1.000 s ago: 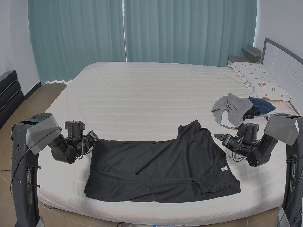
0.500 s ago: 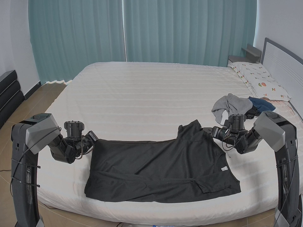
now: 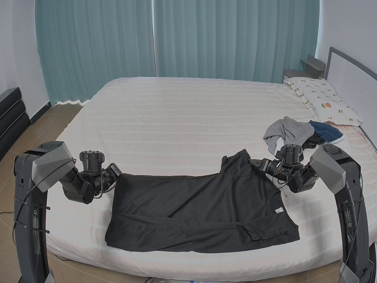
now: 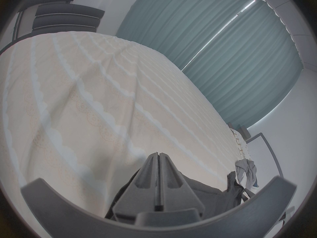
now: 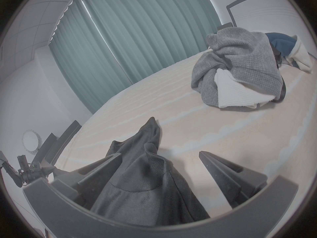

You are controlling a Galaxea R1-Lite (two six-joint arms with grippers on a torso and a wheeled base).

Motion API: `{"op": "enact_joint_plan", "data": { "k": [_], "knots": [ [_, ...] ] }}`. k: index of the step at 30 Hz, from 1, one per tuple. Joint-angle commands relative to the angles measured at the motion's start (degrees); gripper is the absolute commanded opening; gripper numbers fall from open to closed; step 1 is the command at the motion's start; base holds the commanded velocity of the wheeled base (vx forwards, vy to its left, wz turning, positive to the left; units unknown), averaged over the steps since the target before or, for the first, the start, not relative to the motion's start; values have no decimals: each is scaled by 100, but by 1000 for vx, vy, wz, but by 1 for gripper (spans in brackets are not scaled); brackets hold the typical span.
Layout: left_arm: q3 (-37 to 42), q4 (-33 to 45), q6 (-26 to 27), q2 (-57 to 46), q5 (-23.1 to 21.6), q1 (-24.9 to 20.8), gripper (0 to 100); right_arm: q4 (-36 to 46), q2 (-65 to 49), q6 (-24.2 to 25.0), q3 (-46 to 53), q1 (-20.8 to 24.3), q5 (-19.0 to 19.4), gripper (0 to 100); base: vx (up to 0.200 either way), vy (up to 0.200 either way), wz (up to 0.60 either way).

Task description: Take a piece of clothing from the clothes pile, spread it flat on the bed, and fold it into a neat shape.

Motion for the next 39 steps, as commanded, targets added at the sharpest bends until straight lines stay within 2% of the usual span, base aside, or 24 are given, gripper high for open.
{"op": "enact_joint_plan", "data": {
  "k": [1, 2, 3, 10, 17, 20, 23, 26, 39],
  "knots": [
    [-14, -3, -2, 14, 1, -1, 0, -29, 128, 32, -44, -9, -1, 100, 0, 0, 0],
    [-14, -3, -2, 5, 1, -1, 0, -29, 128, 41, -44, -9, -1, 100, 0, 0, 0],
    [-14, -3, -2, 5, 1, 8, 0, -38, 93, 103, -17, -9, 8, 0, 0, 0, 0],
    [-23, -12, 15, -4, 10, 43, 0, -249, -92, 305, 229, -53, 34, 0, 0, 0, 0],
    [-32, -29, 41, -57, 19, 43, 0, -574, -452, 331, 818, -212, 491, 0, 0, 0, 0],
    [-41, -38, 41, -65, 28, 70, 0, -785, -513, 340, 949, -308, 509, 0, 0, 0, 0],
    [-49, -64, 41, -127, 36, 96, 0, -1189, -593, 691, 1143, -326, 509, 0, 0, 0, 0],
    [-58, -82, 41, -171, 80, 149, 0, -1470, -557, 823, 1275, -326, 553, 0, 0, 0, 0],
    [-23, -82, 41, -294, 80, 237, 0, -1980, -566, 858, 1459, -370, 500, 0, 0, 0, 0]
  ]
}}
